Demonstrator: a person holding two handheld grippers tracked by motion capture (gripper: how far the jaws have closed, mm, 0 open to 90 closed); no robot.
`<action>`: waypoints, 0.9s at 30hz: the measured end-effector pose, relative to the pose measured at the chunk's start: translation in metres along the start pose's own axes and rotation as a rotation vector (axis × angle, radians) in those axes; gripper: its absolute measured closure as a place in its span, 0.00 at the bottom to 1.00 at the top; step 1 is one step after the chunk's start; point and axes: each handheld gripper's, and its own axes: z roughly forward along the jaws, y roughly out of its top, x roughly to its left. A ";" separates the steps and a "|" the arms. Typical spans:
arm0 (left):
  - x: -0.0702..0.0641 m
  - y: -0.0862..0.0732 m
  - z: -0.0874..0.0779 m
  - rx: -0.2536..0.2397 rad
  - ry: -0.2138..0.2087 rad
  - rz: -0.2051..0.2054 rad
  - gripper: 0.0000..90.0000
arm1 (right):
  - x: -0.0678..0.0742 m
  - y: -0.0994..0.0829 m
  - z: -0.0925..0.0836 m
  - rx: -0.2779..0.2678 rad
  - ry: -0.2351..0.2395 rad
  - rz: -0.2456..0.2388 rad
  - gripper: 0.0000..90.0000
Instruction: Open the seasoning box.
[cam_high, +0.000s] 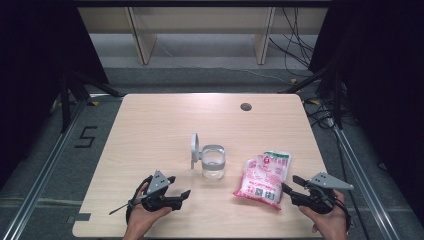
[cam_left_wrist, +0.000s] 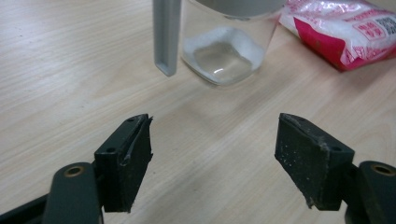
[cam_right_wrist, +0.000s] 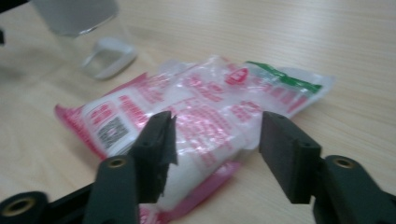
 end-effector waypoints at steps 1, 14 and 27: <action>-0.001 0.000 0.000 0.009 -0.009 0.012 0.30 | -0.003 -0.001 0.000 0.012 0.000 0.046 0.47; -0.025 0.002 0.020 -0.010 -0.071 0.074 0.33 | -0.041 -0.003 0.032 0.060 0.065 0.177 0.39; -0.064 0.016 0.042 -0.058 -0.186 0.047 0.40 | -0.053 0.005 0.059 0.107 0.107 0.230 0.36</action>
